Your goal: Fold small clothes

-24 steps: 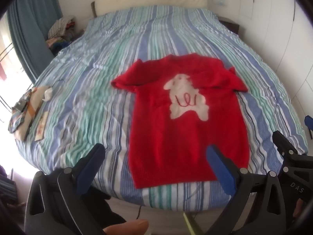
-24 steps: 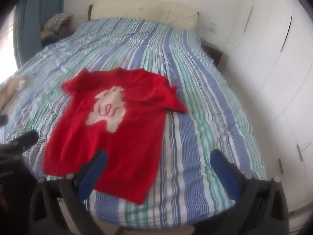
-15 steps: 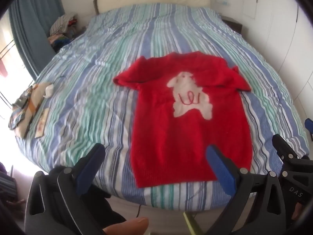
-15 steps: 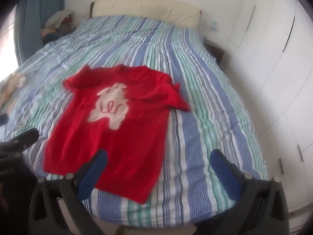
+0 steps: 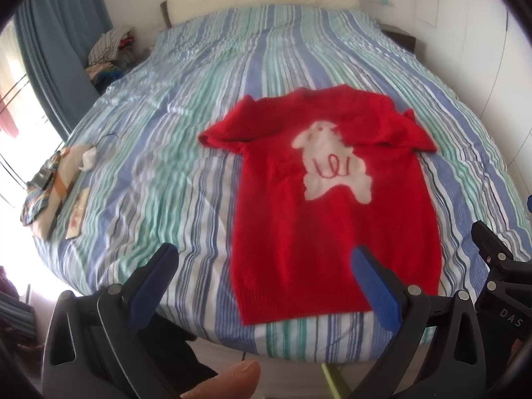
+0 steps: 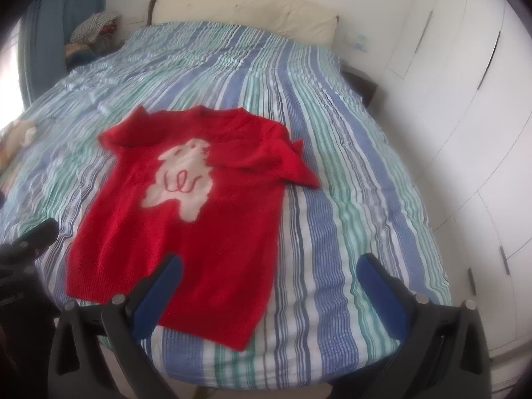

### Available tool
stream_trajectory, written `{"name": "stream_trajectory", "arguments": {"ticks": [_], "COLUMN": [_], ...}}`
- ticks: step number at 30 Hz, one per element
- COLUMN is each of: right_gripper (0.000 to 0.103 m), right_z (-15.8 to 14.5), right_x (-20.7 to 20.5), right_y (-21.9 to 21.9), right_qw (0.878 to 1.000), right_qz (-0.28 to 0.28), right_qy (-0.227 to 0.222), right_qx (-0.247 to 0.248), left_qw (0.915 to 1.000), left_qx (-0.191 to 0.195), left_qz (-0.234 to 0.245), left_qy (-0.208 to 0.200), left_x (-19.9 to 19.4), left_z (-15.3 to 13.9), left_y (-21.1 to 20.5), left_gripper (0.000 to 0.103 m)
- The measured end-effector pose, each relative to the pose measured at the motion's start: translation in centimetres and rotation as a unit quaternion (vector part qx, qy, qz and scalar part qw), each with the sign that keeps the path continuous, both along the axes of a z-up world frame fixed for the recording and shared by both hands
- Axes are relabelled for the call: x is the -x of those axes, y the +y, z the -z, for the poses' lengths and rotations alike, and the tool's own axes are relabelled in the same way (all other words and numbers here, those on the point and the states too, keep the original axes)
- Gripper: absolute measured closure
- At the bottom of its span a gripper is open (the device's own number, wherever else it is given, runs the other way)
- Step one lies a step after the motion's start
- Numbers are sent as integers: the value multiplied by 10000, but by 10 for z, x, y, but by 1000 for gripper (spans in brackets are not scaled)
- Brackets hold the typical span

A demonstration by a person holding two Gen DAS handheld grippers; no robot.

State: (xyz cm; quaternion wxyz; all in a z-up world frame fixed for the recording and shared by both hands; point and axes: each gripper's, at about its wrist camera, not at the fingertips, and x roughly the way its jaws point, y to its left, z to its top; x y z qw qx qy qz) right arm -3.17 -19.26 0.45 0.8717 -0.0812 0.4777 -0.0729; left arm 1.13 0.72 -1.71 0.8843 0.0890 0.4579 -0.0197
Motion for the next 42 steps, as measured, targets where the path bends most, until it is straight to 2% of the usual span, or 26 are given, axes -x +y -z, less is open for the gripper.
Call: {"name": "stream_trajectory", "arguments": {"ticks": [7,20,42], "right_gripper": [0,0,0], "right_z": [1,2,-2], "right_x": [0,1,5], "right_y": [-4,-6,-3], "right_qw": [10000,9999,9998], "right_qz": [73,95,133], "right_qy": [-8,-2,-86], "right_qx": [-57,-89,-122], "left_qw": [9994,9995,9995], "left_qx": [248,216,226], "left_qz": [66,171,48], "left_qy": [236,182,221], "left_x": [0,3,5], "left_z": [6,2,4], "left_y": [-1,-4,6], "left_gripper": [0,0,0]}}
